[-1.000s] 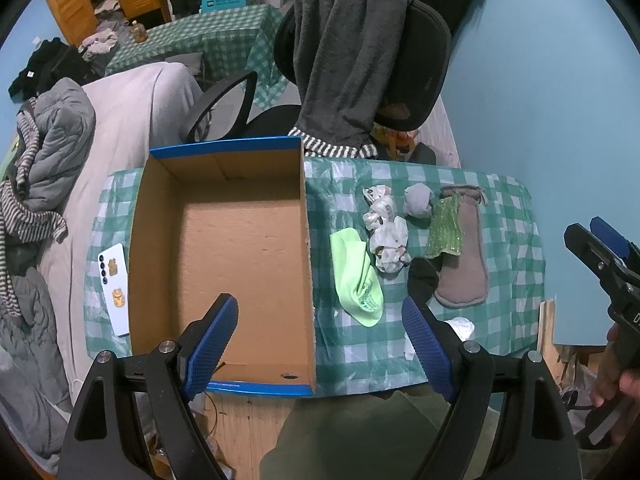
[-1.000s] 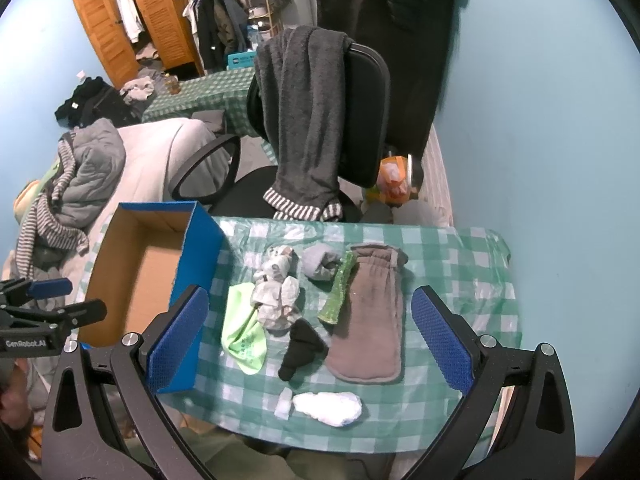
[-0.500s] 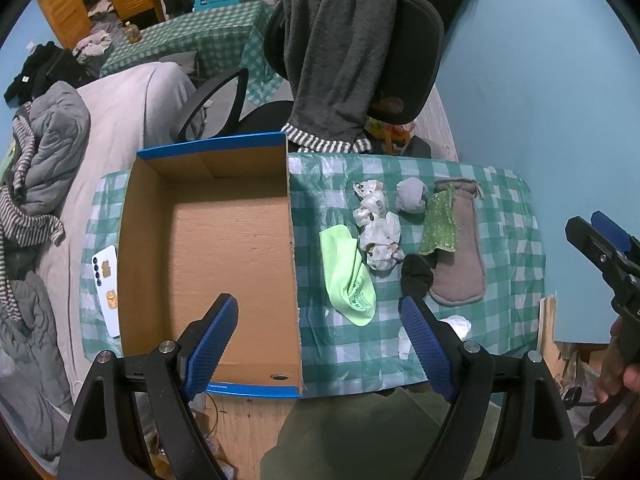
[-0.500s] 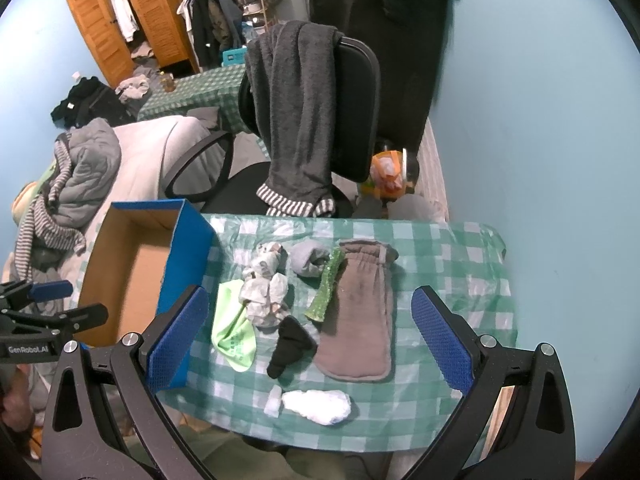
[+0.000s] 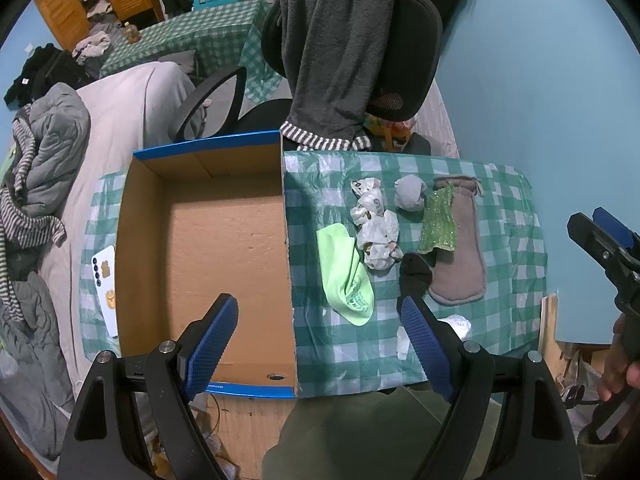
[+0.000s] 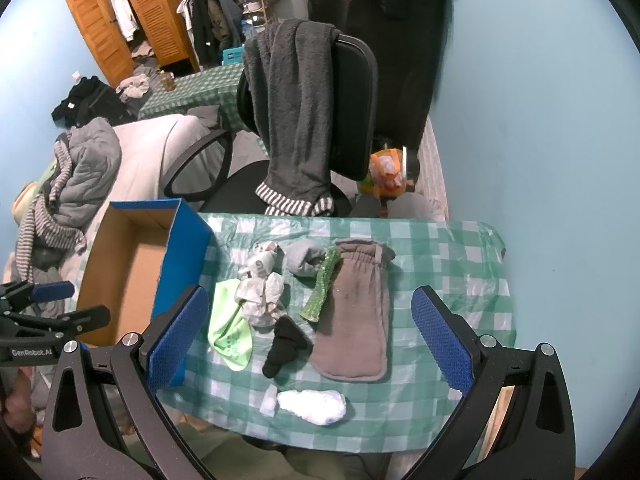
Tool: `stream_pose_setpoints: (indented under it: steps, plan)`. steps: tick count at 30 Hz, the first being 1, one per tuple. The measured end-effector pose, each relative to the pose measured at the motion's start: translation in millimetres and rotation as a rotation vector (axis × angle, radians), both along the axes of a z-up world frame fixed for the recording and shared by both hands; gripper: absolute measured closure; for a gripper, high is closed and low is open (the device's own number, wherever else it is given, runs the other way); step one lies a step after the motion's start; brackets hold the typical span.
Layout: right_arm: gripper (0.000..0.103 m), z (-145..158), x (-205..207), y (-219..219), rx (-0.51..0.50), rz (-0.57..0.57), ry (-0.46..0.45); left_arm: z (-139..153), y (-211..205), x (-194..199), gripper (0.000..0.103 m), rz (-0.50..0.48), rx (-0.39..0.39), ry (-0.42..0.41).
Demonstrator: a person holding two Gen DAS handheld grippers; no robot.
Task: Organize soft objects
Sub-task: 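Move both tools toward the soft items beside the cardboard box, then lower left tool over the lime green cloth while right tool lowers over grey fleece mitten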
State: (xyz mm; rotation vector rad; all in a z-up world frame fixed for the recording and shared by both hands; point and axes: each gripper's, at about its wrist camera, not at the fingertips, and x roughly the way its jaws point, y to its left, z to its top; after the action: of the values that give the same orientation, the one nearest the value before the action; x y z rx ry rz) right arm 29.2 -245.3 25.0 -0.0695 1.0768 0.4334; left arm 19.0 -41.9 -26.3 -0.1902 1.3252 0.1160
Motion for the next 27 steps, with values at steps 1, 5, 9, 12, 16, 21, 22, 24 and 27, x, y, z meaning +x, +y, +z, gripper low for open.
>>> stream_pose_setpoints:
  steps: [1, 5, 9, 12, 16, 21, 22, 24, 27]
  plan:
    - [0.002, 2.1, -0.2, 1.6, 0.000, -0.007, -0.002, 0.0, 0.3, 0.0, 0.018, -0.001, 0.000, 0.000]
    - [0.002, 2.1, 0.3, 1.6, 0.000, -0.005, -0.002, -0.1, 0.5, -0.1, 0.018, 0.000, -0.001, 0.000]
    - [0.002, 1.9, 1.0, 0.7, 0.000, -0.005, -0.002, 0.0, -0.4, 0.1, 0.018, -0.001, 0.000, 0.000]
    - [0.002, 2.5, 1.3, 1.4, 0.001, -0.005, -0.001, 0.1, -0.6, 0.3, 0.018, -0.001, 0.000, -0.001]
    - [0.002, 2.4, 1.8, 0.7, 0.001, -0.005, -0.001, 0.0, -0.8, 0.5, 0.018, 0.001, 0.001, 0.000]
    - [0.002, 2.1, 2.2, 0.5, 0.000, -0.005, 0.001, 0.0, -2.5, 1.1, 0.018, 0.000, 0.002, 0.002]
    - [0.002, 2.0, 2.3, 0.3, 0.000, -0.005, 0.000, -0.1, -2.5, 1.3, 0.018, 0.000, 0.002, 0.002]
    - [0.002, 1.2, 2.9, -0.8, -0.001, -0.005, 0.002, -0.2, -3.7, 1.4, 0.018, 0.000, 0.002, 0.002]
    - [0.002, 1.6, 2.5, -0.1, 0.000, -0.004, 0.002, 0.0, -4.2, 1.5, 0.018, 0.001, 0.001, 0.003]
